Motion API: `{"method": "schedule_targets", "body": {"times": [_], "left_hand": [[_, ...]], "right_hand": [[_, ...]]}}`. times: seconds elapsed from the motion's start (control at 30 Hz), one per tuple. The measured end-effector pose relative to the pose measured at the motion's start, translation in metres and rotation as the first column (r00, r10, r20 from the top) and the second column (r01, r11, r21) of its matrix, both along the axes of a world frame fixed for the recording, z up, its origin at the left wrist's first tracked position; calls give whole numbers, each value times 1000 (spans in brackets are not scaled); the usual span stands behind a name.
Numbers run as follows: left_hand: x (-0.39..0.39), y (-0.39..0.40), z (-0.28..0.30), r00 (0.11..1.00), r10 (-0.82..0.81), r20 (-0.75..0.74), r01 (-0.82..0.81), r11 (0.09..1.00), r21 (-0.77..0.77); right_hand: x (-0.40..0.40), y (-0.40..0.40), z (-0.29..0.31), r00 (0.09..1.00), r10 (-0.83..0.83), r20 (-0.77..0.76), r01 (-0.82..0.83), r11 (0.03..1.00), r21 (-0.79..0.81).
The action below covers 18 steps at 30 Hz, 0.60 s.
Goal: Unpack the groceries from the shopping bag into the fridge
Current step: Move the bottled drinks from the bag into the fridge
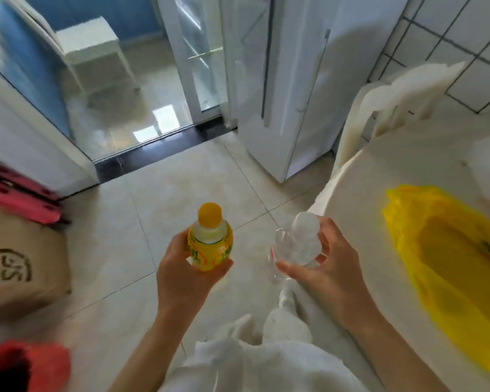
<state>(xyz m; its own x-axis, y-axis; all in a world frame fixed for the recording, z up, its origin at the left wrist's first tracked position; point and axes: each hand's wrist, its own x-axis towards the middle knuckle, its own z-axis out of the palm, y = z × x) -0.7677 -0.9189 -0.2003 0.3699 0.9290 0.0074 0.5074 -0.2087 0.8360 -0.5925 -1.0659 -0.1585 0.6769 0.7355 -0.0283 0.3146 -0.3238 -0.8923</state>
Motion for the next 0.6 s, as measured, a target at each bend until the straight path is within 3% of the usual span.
{"method": "schedule_targets", "body": {"times": [0.3,0.6], "left_hand": [[-70,63,-9,944,329,13,-327,942,-80],[-55,179,-13,930,366,30,-363,928,-81]], "right_hand": [[-38,98,-7,980,196,-32,-198,978,-68],[-27,238,-12,958,287,-24,-288,955,-68]]}}
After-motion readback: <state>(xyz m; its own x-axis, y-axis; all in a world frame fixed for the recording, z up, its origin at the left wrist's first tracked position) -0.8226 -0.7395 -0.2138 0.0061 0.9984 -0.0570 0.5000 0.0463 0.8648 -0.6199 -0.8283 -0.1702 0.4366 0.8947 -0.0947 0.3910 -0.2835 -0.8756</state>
